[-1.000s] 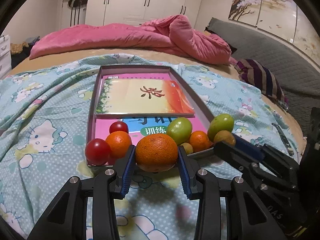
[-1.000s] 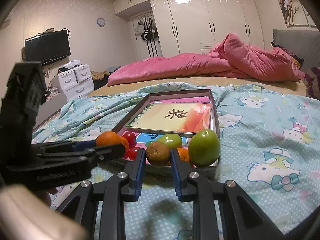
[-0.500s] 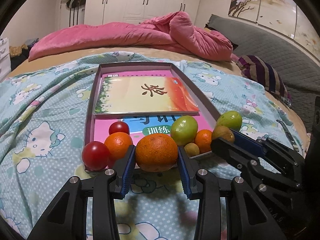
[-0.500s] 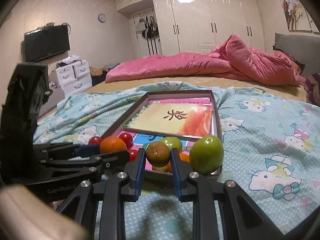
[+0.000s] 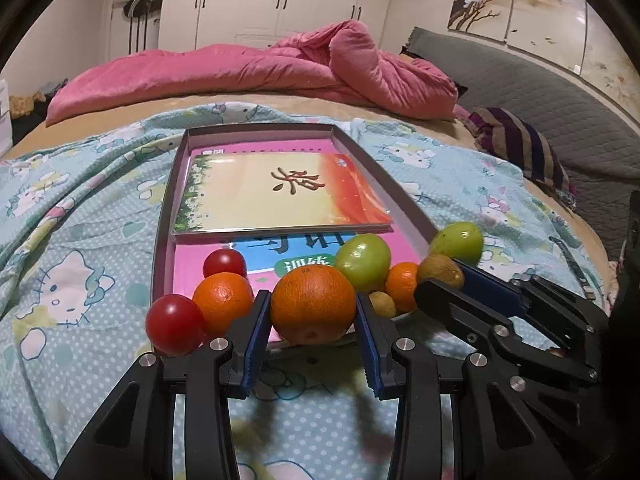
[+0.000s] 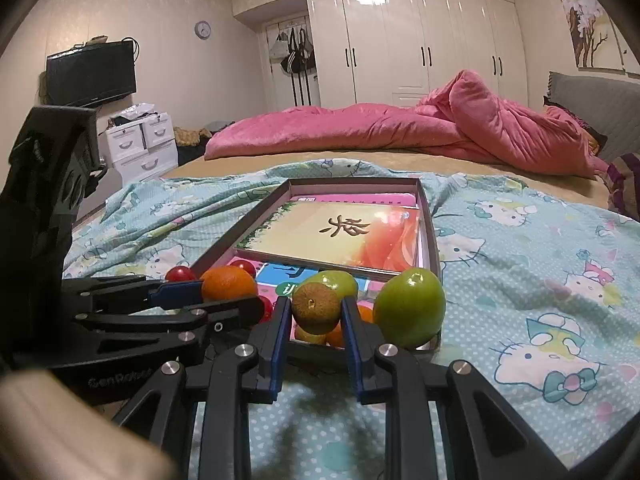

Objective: Organize fruits
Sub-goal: 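Carry the orange and small brown fruit to the tray edge with both tools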

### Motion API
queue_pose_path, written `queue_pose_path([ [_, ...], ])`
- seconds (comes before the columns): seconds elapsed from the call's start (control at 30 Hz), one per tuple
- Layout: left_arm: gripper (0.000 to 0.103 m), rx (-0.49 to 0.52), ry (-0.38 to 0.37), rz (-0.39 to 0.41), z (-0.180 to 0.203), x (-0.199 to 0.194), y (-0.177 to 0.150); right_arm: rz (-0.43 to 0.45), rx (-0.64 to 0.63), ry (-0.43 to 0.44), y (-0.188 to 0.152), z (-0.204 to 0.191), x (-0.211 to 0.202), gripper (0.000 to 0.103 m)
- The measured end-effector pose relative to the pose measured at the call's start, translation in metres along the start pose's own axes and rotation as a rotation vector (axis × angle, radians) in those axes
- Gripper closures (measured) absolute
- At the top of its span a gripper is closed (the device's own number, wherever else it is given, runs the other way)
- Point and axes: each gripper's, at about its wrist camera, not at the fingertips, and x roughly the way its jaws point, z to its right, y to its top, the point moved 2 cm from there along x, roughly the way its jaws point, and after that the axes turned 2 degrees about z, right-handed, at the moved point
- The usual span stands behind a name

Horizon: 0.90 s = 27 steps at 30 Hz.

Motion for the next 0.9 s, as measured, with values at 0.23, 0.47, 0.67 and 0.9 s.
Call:
queue_pose_path([
  [0.23,0.061,0.003,0.006,-0.004,-0.003,0.002,-0.001,-0.017,-0.022,-0.003,-0.002,-0.002,0.007,0.078],
  [0.47,0.061,0.01,0.007,-0.007,-0.004,0.001,-0.002,-0.02,-0.044,-0.007,-0.002,-0.005,0.013,0.078],
  [0.67,0.061,0.005,0.01,-0.006,-0.007,0.001,-0.002,-0.039,-0.043,-0.008,-0.001,-0.001,0.022,0.078],
  [0.9,0.061,0.002,0.009,-0.007,-0.007,0.001,-0.001,-0.037,-0.049,-0.016,0.0,0.0,0.026,0.078],
])
